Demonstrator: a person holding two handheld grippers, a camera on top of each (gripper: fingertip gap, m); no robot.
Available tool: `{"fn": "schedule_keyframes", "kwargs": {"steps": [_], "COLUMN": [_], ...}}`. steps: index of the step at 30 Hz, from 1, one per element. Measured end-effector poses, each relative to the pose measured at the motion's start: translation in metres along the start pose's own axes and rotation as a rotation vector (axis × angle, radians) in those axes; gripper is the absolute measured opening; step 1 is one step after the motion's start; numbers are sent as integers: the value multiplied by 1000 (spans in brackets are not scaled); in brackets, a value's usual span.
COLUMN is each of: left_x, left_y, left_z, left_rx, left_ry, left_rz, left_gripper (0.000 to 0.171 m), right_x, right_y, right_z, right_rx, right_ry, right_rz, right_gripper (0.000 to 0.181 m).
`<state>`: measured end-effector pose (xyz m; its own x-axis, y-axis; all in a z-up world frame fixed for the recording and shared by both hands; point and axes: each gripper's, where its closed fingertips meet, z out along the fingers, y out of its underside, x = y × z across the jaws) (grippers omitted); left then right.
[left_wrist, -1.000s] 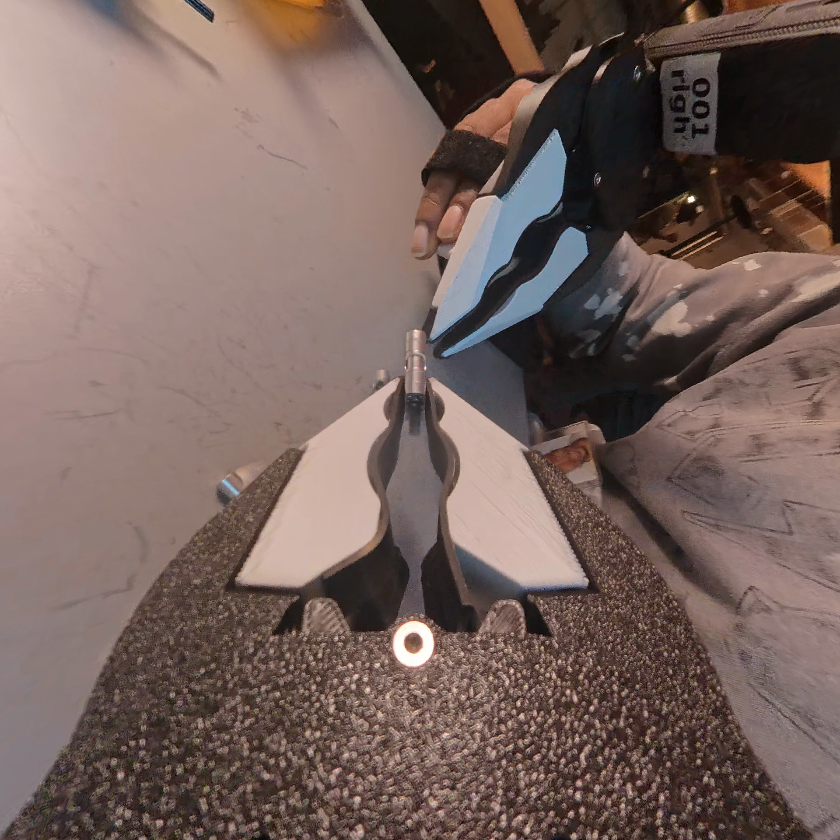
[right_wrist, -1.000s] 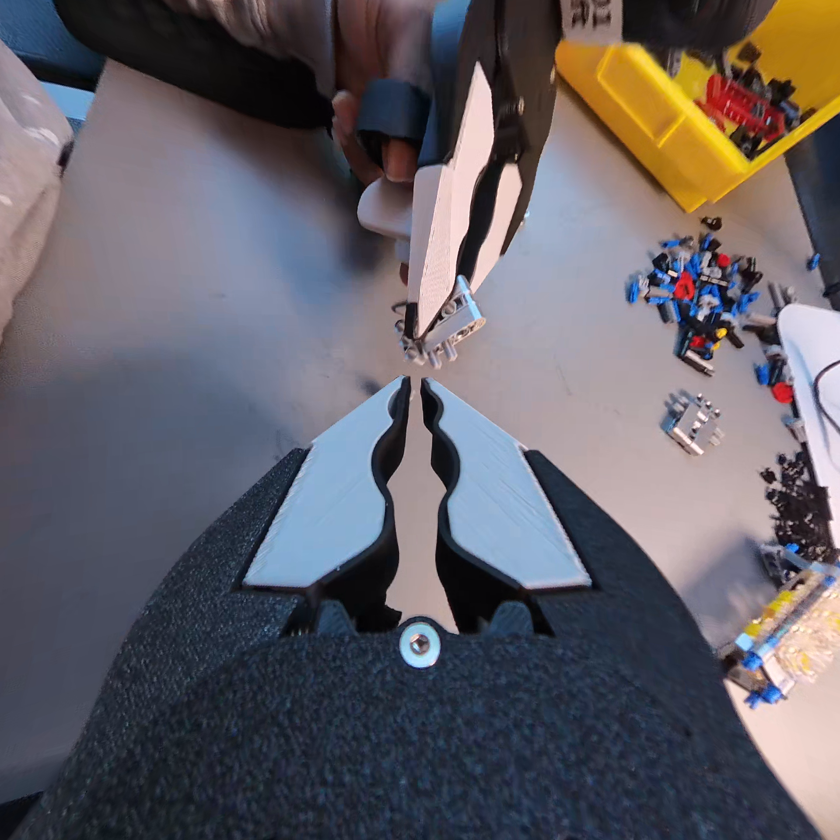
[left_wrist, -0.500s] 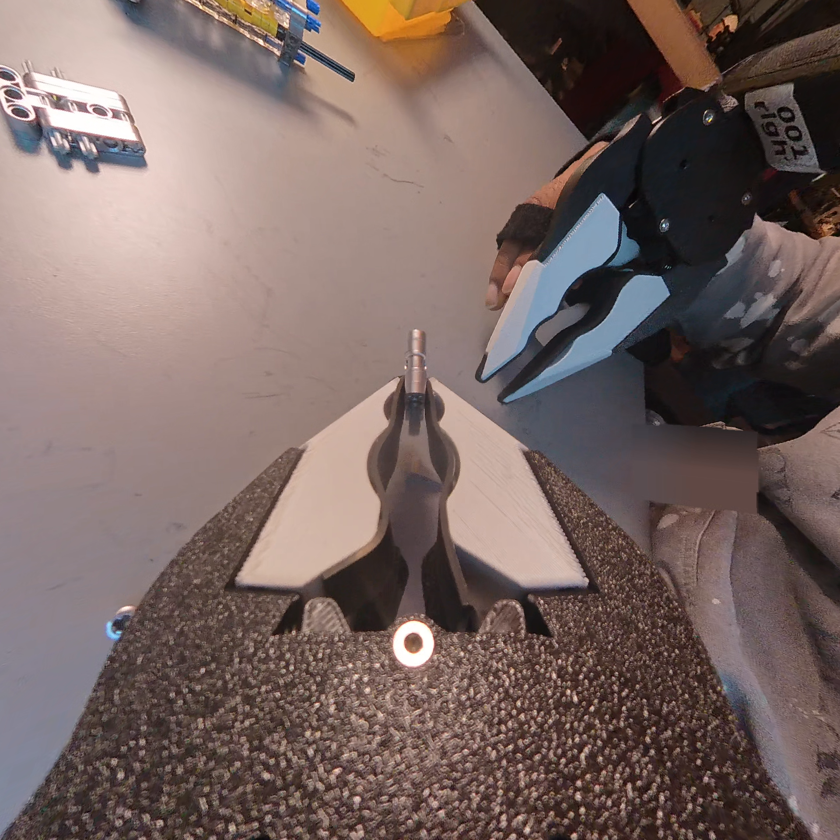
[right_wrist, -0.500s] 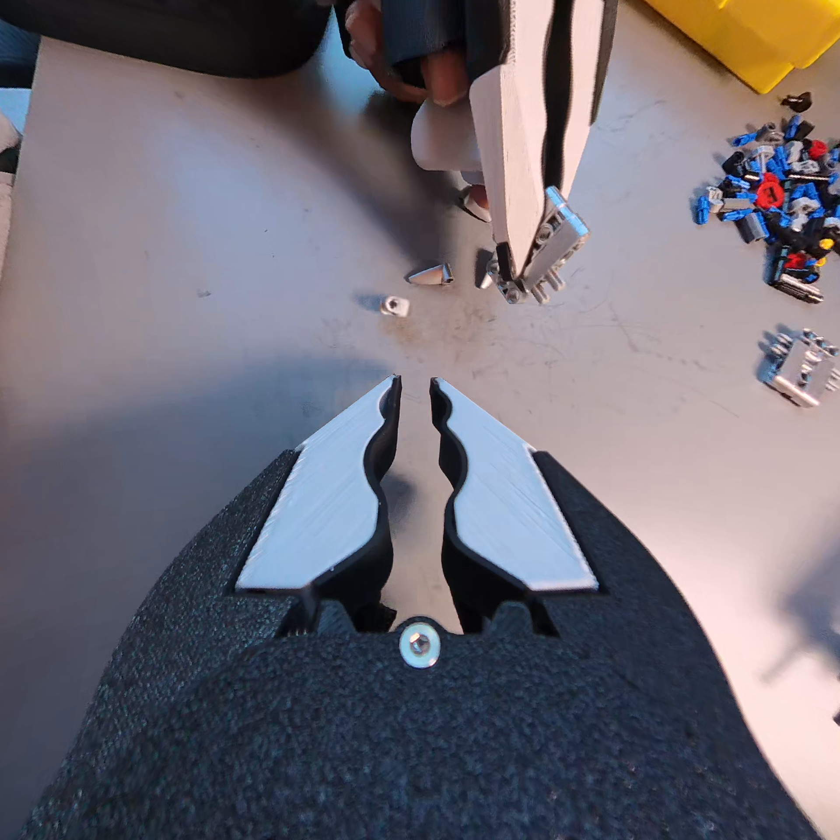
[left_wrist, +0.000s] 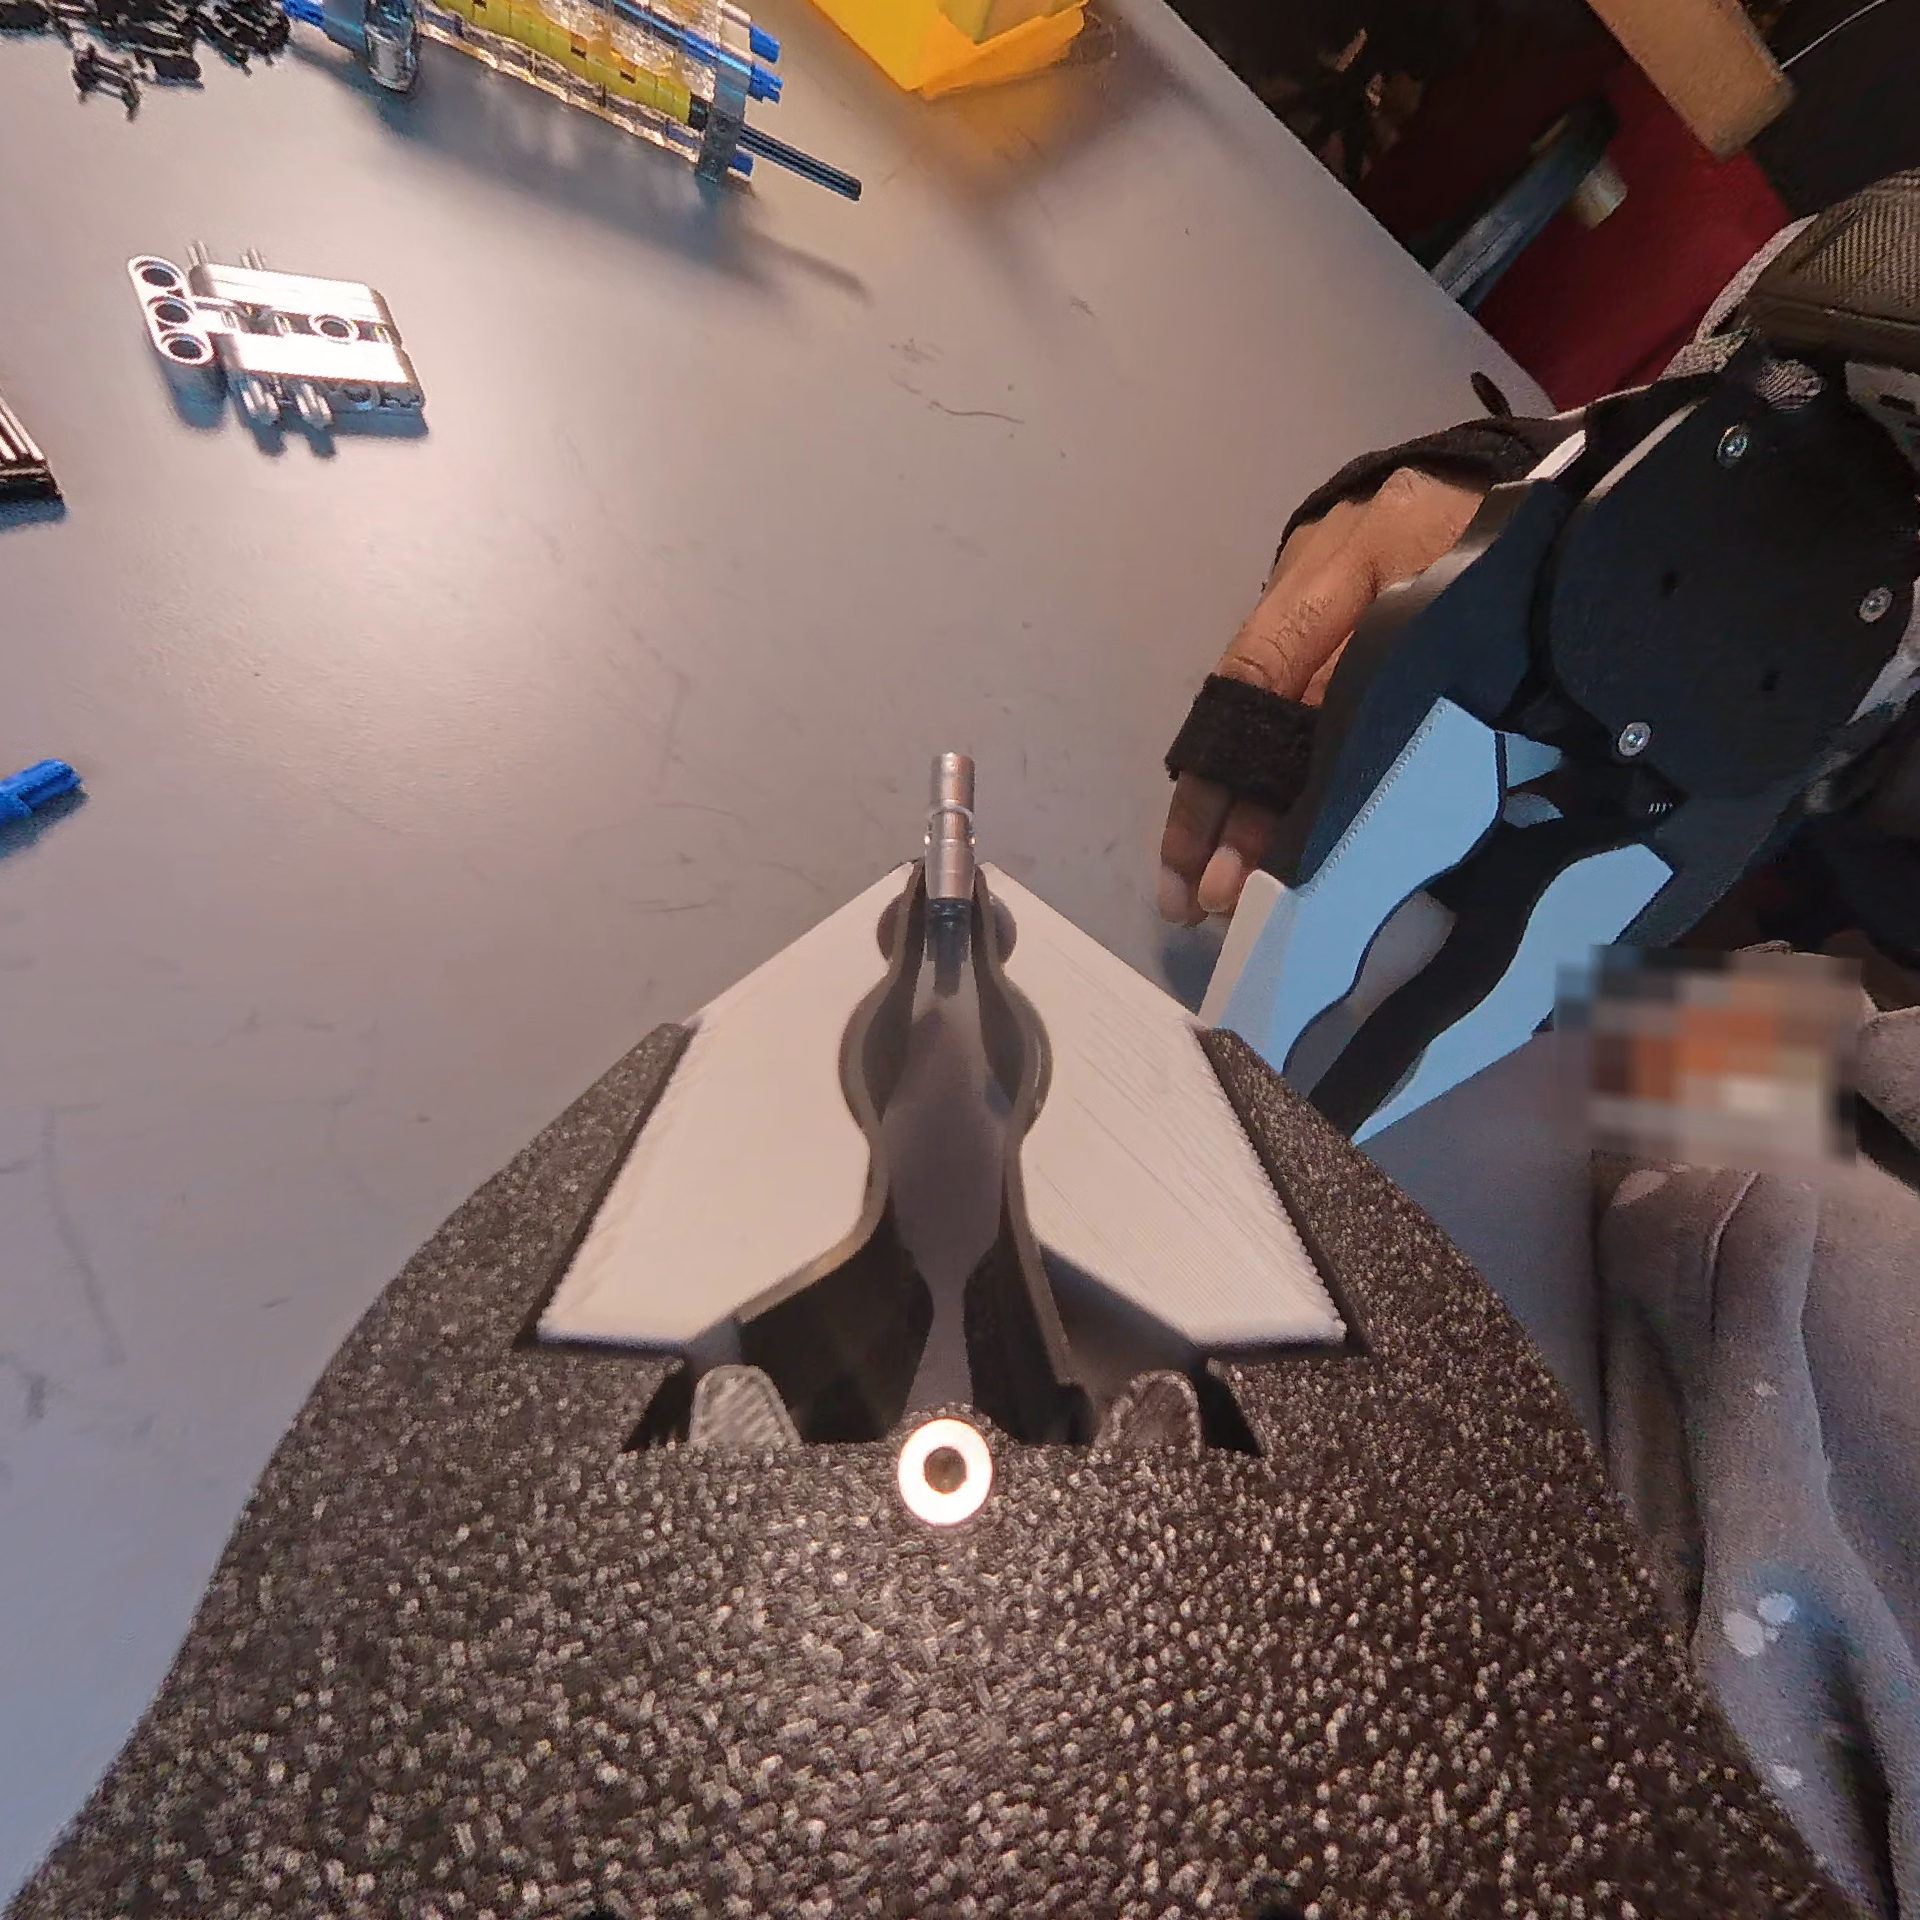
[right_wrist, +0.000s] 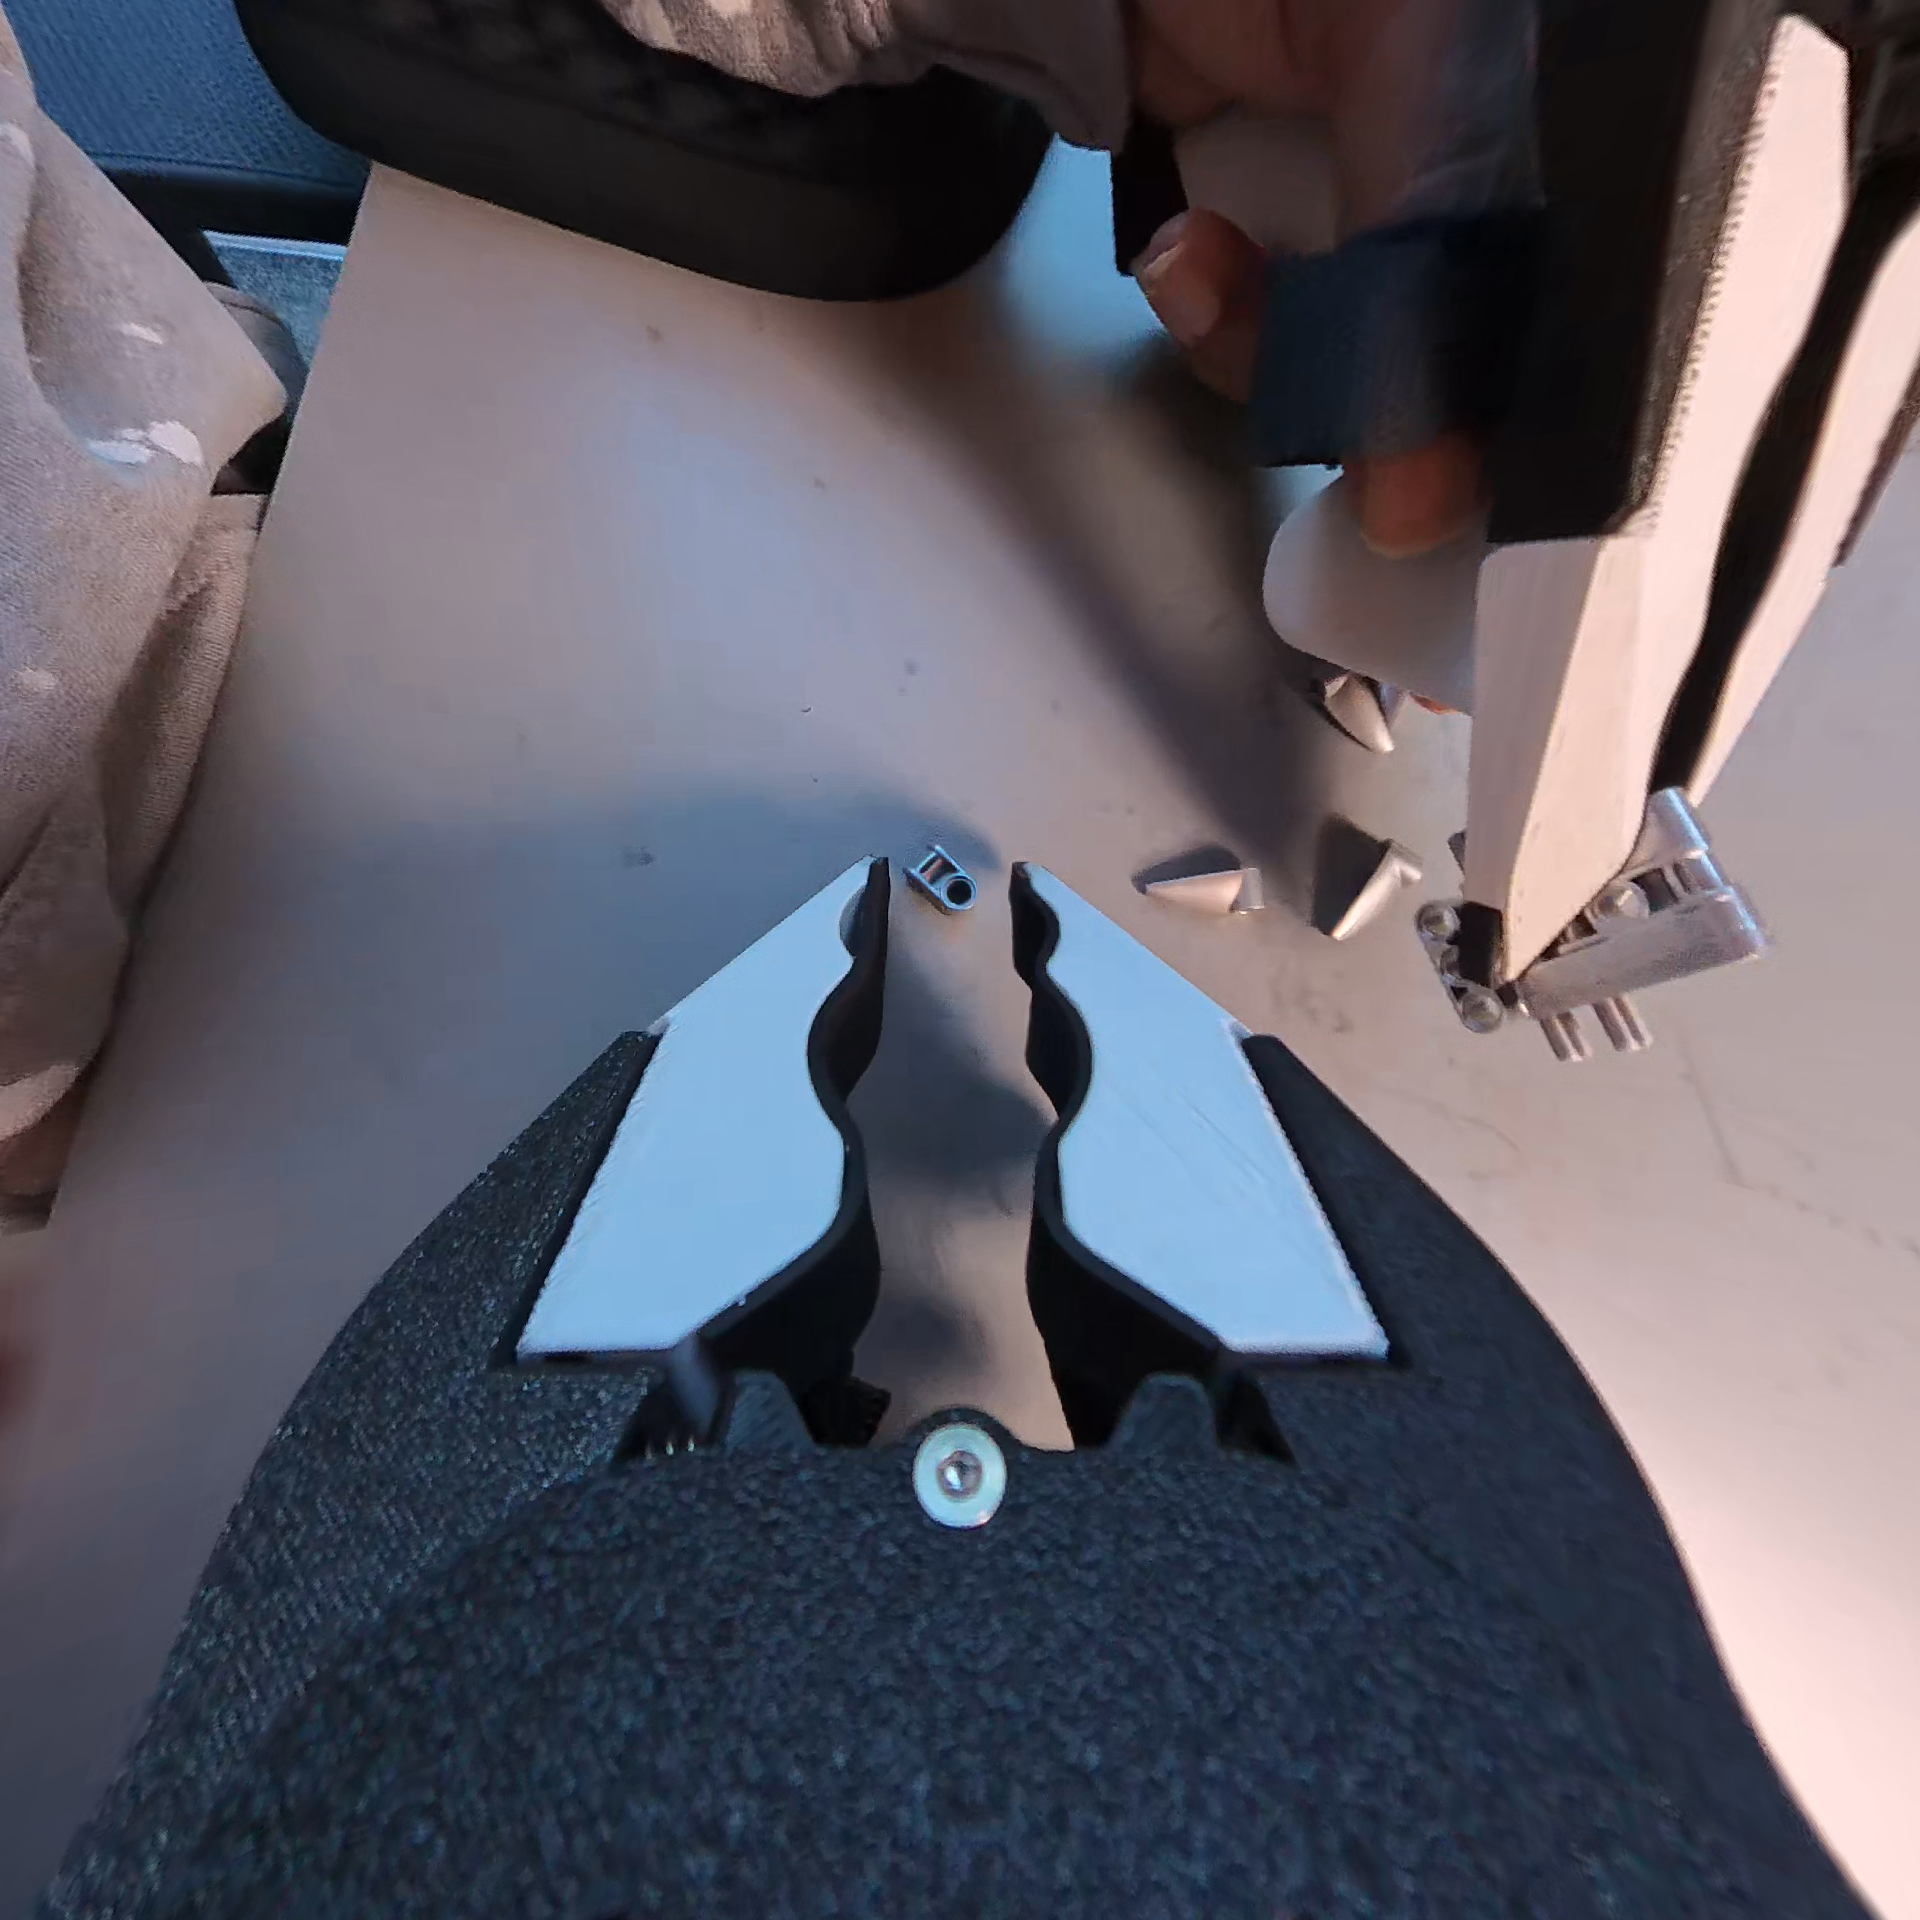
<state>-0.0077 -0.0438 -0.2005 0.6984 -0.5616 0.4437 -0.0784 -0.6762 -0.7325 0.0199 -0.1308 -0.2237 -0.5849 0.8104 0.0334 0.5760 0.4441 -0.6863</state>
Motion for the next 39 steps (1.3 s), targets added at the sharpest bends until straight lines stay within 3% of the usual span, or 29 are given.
{"fn": "schedule_keyframes", "kwargs": {"steps": [5, 14, 22, 32, 39], "left_x": [2, 4, 2, 3, 1], "left_y": [1, 0, 0, -3, -4], "left_z": [1, 0, 0, -3, -5], "left_rx": [-7, -6, -2, 7, 11], "left_ry": [-4, 1, -2, 5, -1], "left_rz": [20, 29, 23, 37, 37], "left_gripper": [6, 6, 5, 5, 5], "right_x": [0, -14, -7, -2, -3], "right_y": [4, 14, 6, -1, 0], "right_z": [2, -19, -2, -7, -2], "right_rx": [-27, -17, -33, -11, -55], "right_ry": [6, 29, 55, 52, 85], "right_rz": [-6, 49, 57, 53, 220], "right_gripper": [10, 10, 16, 16, 22]}}
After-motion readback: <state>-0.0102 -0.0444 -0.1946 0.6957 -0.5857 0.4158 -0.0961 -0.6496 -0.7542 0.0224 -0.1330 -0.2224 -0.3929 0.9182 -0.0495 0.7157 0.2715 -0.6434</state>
